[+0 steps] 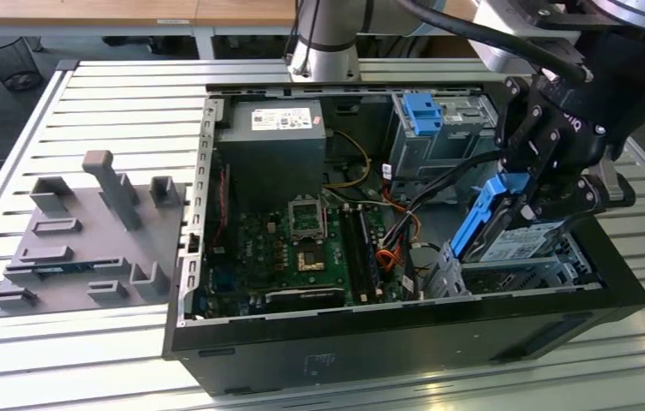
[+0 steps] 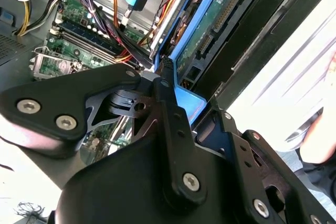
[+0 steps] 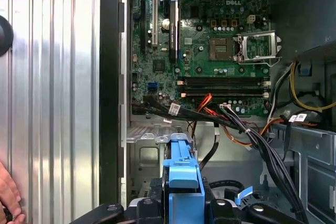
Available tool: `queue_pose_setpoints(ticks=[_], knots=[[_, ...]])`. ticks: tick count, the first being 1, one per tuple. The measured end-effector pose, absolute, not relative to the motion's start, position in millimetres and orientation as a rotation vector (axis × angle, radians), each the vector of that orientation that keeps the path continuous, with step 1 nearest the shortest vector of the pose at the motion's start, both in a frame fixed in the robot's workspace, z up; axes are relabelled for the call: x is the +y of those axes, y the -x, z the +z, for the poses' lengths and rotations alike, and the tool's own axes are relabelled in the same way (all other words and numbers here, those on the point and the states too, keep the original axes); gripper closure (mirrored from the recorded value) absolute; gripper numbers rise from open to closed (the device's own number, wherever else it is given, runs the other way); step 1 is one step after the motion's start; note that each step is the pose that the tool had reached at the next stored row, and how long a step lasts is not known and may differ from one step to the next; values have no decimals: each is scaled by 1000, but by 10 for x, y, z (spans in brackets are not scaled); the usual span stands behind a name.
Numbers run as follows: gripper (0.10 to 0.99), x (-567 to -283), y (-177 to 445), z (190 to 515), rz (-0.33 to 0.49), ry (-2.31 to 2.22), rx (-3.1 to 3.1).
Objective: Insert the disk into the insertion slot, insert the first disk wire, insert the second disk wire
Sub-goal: 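Insert the disk into the insertion slot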
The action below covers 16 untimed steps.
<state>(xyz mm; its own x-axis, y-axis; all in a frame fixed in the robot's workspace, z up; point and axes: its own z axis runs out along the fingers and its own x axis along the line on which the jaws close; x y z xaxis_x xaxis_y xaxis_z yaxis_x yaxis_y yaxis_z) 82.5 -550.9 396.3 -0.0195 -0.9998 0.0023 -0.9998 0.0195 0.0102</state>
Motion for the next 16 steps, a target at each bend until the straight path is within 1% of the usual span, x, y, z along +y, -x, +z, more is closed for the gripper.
queue_pose_setpoints(ticks=[16], knots=[[718,-5509,-825,3870,-9,-2194,-2237]])
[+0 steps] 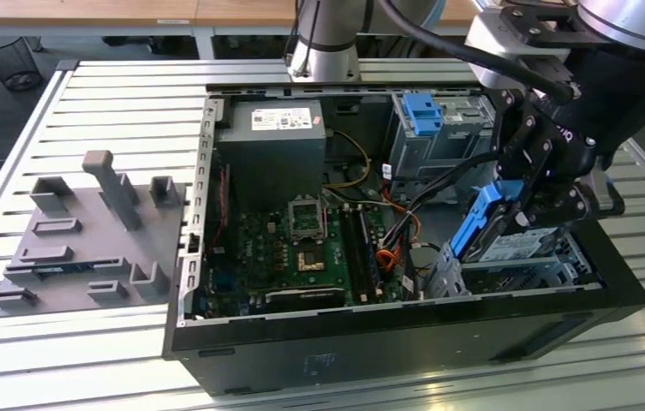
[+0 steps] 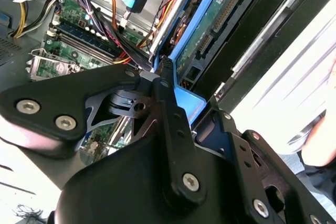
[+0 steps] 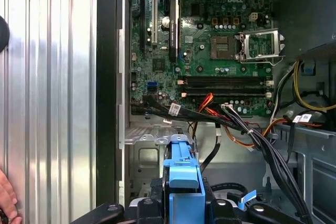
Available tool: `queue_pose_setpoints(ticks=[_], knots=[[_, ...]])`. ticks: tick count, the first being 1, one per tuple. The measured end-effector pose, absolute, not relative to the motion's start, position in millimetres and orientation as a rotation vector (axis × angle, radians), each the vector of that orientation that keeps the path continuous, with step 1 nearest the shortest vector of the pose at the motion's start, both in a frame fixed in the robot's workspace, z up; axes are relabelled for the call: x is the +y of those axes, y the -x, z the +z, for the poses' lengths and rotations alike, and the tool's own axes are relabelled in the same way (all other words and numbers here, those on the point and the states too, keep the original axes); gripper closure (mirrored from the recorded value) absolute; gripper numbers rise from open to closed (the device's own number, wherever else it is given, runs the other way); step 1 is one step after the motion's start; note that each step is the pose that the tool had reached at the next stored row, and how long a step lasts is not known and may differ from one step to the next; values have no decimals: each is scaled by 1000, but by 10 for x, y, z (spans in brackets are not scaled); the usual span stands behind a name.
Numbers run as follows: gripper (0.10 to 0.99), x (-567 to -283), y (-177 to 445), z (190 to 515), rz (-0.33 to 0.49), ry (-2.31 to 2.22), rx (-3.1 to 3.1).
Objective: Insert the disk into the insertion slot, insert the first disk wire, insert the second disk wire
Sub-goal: 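Insert the disk into the insertion slot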
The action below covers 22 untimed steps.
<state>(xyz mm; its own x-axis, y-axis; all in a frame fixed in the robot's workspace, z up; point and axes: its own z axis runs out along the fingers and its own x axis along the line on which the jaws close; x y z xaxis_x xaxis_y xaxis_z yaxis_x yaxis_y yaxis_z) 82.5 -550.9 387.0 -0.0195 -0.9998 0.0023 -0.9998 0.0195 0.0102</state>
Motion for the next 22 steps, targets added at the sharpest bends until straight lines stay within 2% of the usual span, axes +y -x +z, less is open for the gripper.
queue_pose_setpoints(ticks=[22], knots=[[718,-5509,-825,3758,-9,-2194,-2237]])
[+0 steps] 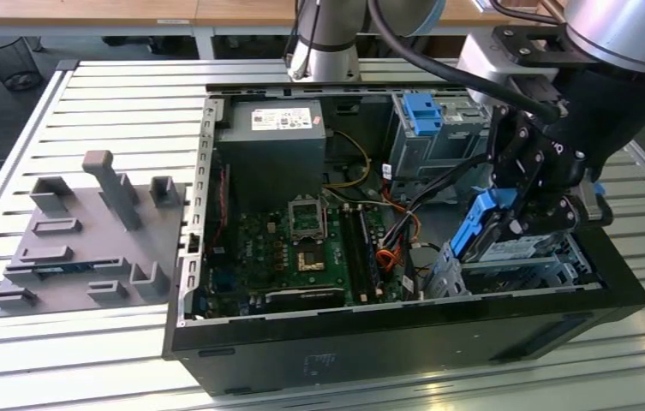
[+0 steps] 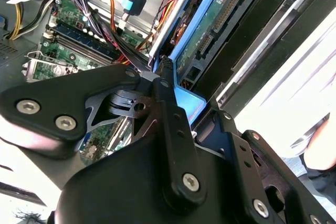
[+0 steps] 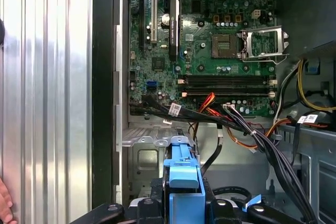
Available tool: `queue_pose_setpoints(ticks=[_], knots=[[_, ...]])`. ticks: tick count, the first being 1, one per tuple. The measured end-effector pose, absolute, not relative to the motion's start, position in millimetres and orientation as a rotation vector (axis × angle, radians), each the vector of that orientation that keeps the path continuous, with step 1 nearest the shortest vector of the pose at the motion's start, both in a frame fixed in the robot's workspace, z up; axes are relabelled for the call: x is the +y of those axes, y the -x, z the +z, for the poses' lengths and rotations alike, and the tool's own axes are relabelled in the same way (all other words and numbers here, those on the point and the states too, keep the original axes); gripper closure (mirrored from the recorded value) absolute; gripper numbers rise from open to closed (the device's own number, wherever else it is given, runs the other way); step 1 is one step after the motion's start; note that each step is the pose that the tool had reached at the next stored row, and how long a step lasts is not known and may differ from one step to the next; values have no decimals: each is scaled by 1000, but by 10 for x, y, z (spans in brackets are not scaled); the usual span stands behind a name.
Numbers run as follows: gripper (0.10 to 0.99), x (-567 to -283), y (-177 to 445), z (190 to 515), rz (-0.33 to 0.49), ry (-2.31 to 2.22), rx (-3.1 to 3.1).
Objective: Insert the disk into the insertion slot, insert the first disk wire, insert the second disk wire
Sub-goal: 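Insert the disk into the insertion slot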
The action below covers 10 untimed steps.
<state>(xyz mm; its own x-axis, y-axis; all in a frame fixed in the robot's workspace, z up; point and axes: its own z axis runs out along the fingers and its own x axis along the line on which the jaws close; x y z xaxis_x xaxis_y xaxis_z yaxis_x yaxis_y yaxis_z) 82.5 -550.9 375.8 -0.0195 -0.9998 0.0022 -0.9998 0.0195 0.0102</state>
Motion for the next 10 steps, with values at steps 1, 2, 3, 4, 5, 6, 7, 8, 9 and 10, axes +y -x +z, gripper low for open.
queue_pose_setpoints(ticks=[1,2,3,4,5,6,7,8,9,10], knots=[[718,-5509,-825,3753,-9,-2193,-2237],[718,-5509,-825,3747,-9,-2194,-2237],[718,-5509,-825,3741,-9,-2194,-2237],[718,-5509,-825,3735,-9,-2194,-2237],[718,-5509,-825,3729,-9,-2194,-2237],[718,-5509,-825,3722,-9,-2194,-2237],[718,-5509,-825,3715,-9,-2194,-2237],[718,-5509,-825,3708,-9,-2194,-2237],[718,-5509,-825,3702,-9,-2194,-2237],[718,-5509,-825,3695,-9,-2194,-2237]])
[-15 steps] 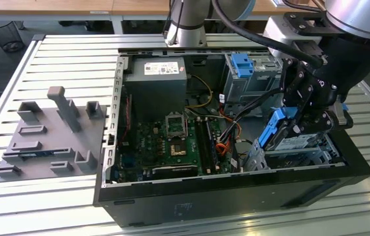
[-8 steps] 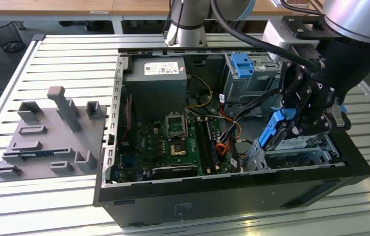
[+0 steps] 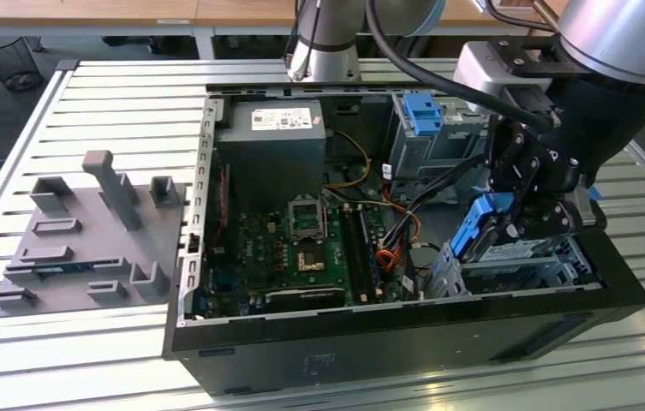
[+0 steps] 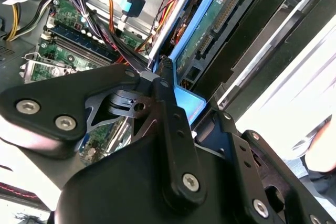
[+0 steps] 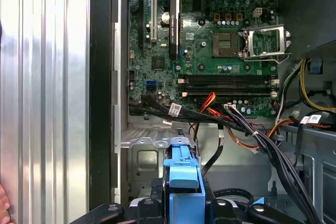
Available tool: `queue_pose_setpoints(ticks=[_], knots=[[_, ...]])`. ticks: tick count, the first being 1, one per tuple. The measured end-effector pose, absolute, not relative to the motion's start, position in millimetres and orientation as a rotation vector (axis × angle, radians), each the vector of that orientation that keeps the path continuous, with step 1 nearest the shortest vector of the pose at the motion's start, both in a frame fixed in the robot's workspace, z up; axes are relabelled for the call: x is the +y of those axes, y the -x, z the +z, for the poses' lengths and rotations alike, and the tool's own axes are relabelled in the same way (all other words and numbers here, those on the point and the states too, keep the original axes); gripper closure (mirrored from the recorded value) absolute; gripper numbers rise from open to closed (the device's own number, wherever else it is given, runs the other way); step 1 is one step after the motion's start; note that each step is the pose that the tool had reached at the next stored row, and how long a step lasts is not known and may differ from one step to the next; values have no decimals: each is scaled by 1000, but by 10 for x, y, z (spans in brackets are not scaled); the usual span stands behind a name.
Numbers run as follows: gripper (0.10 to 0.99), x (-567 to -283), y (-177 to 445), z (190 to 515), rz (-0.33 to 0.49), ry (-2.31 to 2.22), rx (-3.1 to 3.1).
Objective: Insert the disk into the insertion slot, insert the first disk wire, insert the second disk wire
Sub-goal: 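Insert the disk into the insertion slot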
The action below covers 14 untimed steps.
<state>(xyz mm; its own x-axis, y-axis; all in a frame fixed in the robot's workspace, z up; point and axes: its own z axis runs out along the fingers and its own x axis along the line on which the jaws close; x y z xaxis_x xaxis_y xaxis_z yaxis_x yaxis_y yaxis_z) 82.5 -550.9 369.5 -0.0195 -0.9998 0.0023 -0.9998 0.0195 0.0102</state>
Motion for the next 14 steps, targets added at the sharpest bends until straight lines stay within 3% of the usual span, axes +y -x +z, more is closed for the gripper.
queue_pose_setpoints(ticks=[14], knots=[[718,-5509,-825,3602,-9,-2194,-2237]])
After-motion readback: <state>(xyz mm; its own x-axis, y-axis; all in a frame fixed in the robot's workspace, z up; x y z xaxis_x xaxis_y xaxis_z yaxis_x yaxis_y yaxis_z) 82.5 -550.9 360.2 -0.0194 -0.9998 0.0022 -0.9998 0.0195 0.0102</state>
